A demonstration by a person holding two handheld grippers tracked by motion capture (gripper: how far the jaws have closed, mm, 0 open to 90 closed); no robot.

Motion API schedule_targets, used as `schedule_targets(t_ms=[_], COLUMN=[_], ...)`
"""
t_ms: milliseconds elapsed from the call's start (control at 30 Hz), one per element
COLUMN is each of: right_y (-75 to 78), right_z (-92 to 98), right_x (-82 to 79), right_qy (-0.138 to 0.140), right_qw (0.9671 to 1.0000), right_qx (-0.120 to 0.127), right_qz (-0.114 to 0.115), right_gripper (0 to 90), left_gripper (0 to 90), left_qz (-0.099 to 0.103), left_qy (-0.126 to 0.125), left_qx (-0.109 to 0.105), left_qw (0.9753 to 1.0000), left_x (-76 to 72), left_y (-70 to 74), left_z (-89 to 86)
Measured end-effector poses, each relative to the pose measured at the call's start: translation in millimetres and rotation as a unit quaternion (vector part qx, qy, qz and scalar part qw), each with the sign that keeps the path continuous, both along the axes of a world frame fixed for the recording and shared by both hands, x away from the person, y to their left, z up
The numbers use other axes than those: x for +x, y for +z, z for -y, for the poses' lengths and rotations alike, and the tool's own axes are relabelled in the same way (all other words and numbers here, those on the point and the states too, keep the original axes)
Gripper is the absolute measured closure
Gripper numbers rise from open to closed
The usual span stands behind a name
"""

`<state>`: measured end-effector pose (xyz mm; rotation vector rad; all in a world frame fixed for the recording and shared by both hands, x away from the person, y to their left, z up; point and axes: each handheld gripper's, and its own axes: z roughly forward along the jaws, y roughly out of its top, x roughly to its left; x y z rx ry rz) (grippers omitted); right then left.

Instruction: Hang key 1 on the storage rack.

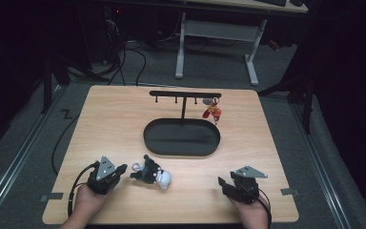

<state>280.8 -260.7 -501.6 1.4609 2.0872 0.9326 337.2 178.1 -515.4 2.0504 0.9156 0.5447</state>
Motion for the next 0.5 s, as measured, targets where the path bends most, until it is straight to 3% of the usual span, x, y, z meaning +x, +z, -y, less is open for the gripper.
schedule_targets(t_ms=[67, 100, 167, 233, 300, 500], right_y=[-2.7, -1.2, 1.1, 0.3, -3.1, -6.7], right_z=[4.1, 6.7, 12.6, 19.4, 24.6, 29.1], right_x=[-7.4, -10.6, -13.1, -12.8, -10.4, -8.7], right_qy=[0.002, 0.004, 0.002, -0.006, -0.005, -0.003], right_qw=[1.0, 0.9998, 0.9999, 0.9996, 0.9992, 0.9987], right_qx=[0.006, 0.017, 0.009, 0.025, 0.039, 0.05], right_qz=[0.004, 0.002, 0.012, 0.008, 0.003, -0.004], right_gripper=[46.3, 45.9, 46.0, 46.1, 46.2, 46.7], left_gripper=[89.9, 89.8, 89.7, 89.7, 89.8, 89.4], left_qz=[-0.004, -0.008, -0.01, -0.011, -0.014, -0.02], left_qy=[0.002, -0.01, -0.013, -0.022, -0.034, -0.085], left_qx=[0.009, 0.023, 0.022, 0.024, 0.029, 0.027], left_qw=[0.9999, 0.9997, 0.9996, 0.9994, 0.9989, 0.9958], left_x=[2.8, 3.5, 3.1, 1.6, 0.8, -1.0], left_y=[-1.2, -0.4, 0.3, 2.0, 3.8, 4.1], left_z=[10.5, 23.9, 29.0, 43.8, 64.3, 123.0])
